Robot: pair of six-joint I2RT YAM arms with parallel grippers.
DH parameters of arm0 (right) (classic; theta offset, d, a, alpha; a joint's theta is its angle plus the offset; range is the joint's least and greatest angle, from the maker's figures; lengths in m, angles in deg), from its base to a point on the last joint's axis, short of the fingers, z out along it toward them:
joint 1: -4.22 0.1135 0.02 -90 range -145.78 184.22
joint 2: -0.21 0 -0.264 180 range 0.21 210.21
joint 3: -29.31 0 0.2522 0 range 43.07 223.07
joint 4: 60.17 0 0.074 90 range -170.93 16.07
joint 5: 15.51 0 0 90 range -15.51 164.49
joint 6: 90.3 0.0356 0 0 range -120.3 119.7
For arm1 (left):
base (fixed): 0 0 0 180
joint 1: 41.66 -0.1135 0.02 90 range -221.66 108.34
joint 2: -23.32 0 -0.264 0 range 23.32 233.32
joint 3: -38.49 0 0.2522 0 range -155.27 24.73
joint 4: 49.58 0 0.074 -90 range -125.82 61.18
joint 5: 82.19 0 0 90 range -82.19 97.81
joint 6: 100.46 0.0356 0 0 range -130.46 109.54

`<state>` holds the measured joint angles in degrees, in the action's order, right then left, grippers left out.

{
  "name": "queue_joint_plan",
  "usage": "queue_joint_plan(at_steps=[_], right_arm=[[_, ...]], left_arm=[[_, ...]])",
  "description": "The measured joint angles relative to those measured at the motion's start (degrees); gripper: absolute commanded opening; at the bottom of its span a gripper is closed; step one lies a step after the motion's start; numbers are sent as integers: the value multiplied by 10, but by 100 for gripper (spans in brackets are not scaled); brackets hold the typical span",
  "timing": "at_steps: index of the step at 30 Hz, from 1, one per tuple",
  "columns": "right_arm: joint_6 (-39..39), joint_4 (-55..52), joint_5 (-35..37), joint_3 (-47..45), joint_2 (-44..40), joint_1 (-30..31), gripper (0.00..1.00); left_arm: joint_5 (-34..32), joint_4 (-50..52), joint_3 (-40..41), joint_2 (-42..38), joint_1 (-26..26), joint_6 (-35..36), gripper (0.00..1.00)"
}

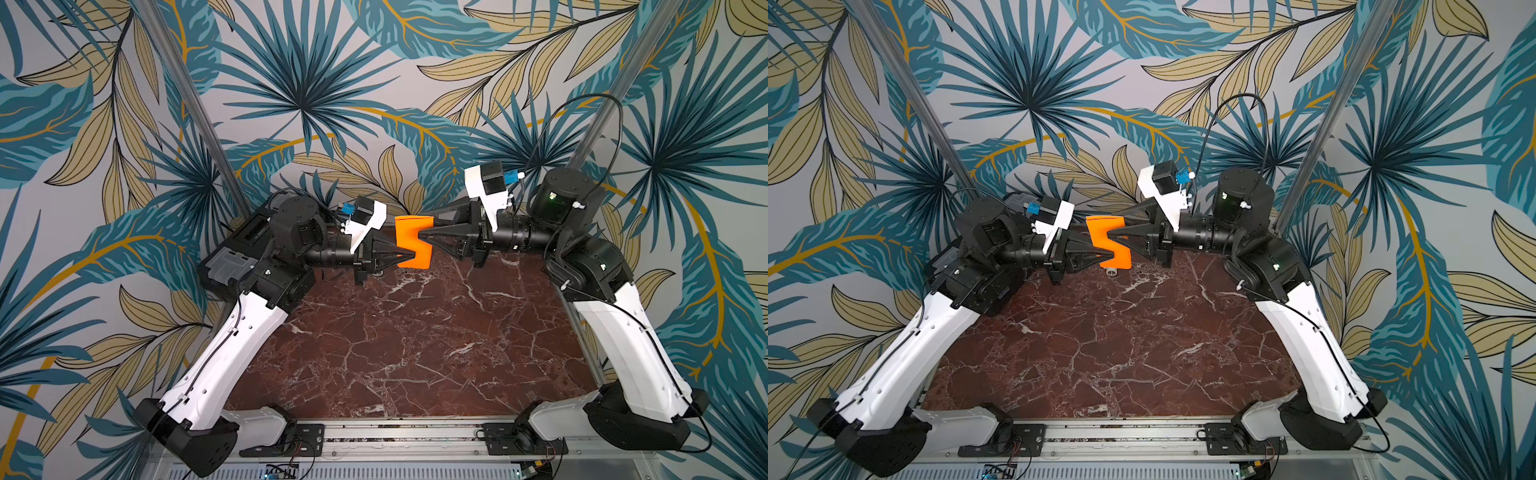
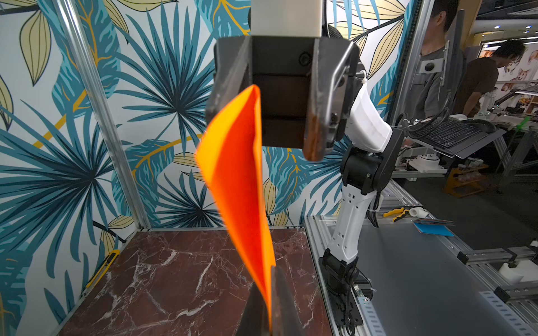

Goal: Fold the square paper along the opposite sides
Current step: Smooth out the paper.

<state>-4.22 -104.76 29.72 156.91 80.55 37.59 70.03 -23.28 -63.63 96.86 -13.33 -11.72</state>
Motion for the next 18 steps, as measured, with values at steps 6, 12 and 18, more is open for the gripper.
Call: queue_joint_plan(at_steps=[6, 12, 18], right_arm=[[-3, 10, 4, -78, -30, 0, 36], [-6, 18, 3, -122, -46, 0, 23], [-8, 25, 1, -130, -52, 0, 20]], left_arm=[[-19, -1, 0, -14, 0, 0, 0], [-35, -12, 0, -43, 0, 0, 0], [-42, -20, 0, -46, 0, 0, 0]])
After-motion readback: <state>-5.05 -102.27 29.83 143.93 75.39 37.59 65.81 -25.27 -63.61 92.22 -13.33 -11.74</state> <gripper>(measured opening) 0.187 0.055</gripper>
